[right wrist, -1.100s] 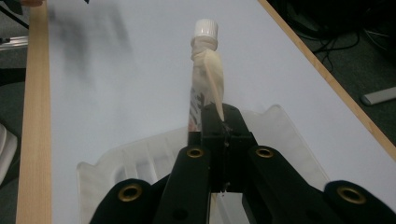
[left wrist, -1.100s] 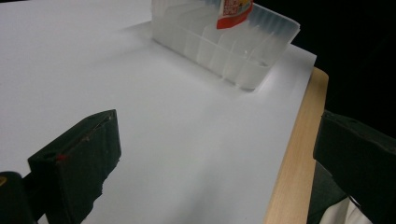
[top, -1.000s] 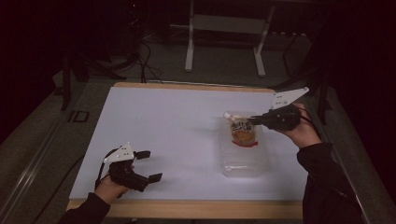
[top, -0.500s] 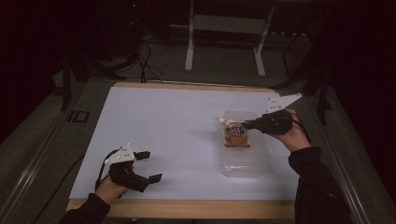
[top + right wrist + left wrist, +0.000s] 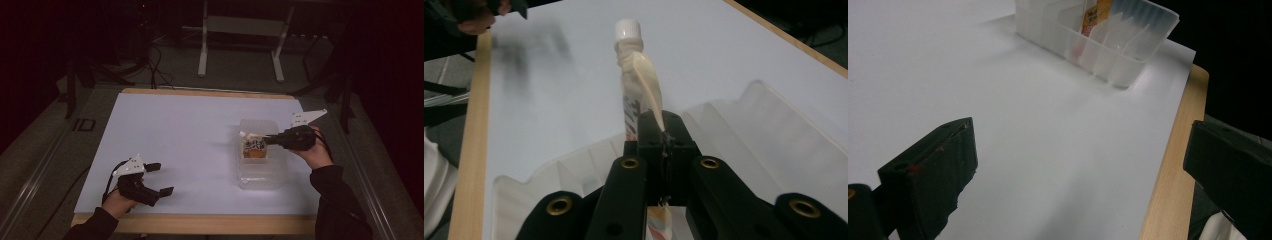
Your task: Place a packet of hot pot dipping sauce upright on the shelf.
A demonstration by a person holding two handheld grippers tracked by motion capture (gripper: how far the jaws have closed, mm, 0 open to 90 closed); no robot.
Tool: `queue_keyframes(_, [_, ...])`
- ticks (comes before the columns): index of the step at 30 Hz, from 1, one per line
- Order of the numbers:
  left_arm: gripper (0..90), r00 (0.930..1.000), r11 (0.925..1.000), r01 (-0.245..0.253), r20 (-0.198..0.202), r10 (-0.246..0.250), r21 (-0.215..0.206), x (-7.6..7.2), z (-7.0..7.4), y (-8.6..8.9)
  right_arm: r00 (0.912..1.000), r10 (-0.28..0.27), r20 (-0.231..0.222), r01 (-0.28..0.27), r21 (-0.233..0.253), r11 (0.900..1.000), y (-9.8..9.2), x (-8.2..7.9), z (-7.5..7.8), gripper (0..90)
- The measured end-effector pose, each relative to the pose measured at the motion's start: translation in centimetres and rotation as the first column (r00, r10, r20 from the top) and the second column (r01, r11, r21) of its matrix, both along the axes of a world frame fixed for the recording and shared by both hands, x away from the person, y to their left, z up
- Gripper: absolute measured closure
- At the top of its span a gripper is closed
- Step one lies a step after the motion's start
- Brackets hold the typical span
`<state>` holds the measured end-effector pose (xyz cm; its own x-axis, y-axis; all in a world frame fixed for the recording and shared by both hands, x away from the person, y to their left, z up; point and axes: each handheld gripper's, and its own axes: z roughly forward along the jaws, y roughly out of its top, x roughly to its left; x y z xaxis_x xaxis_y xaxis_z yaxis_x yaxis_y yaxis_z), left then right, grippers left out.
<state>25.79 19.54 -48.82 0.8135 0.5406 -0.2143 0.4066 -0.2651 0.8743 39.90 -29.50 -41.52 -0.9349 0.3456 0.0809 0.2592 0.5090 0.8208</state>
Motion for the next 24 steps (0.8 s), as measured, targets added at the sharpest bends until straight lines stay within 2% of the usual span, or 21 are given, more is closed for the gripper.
queue_keyframes(3, [1.0, 1.0, 1.0, 0.001, 0.001, -0.001, 0.0, 0.0, 0.0, 0.0, 0.9999, -0.014, -0.002, 0.014, -0.005, 1.0, -0.4, 0.0, -0.1, 86.6])
queue_keyframes(4, [1.0, 1.0, 1.0, 0.001, 0.001, -0.001, -0.001, 0.0, 0.0, -0.1, 0.9994, -0.034, -0.003, 0.034, -0.008, 0.999, -0.6, 0.0, 0.1, 80.2])
queue_keyframes(9, [1.0, 1.0, 1.0, 0.002, 0.0, -0.002, 0.0, 0.0, 0.0, -0.1, 0.9966, -0.081, 0.016, 0.081, -0.036, 0.996, -0.9, -0.2, 0.9, 72.7])
queue_keyframes(14, [1.0, 1.0, 1.0, 0.003, 0.001, -0.003, -0.002, 0.0, 0.0, -0.1, 0.995, -0.082, 0.057, 0.083, -0.01, 0.996, -0.9, -0.9, 2.4, 65.4])
queue_keyframes(18, [1.0, 1.0, 1.0, 0.004, 0.007, -0.004, -0.001, 0.0, 0.0, -0.1, 0.995, -0.071, 0.071, 0.072, -0.006, 0.997, -0.5, -1.5, 3.2, 62.3])
queue_keyframes(24, [1.0, 0.9999, 0.9999, 0.002, 0.012, -0.003, 0.016, -0.2, -0.1, 0.0, 0.9962, -0.079, 0.037, 0.079, -0.003, 0.997, 0.4, -2.6, 3.9, 54.0])
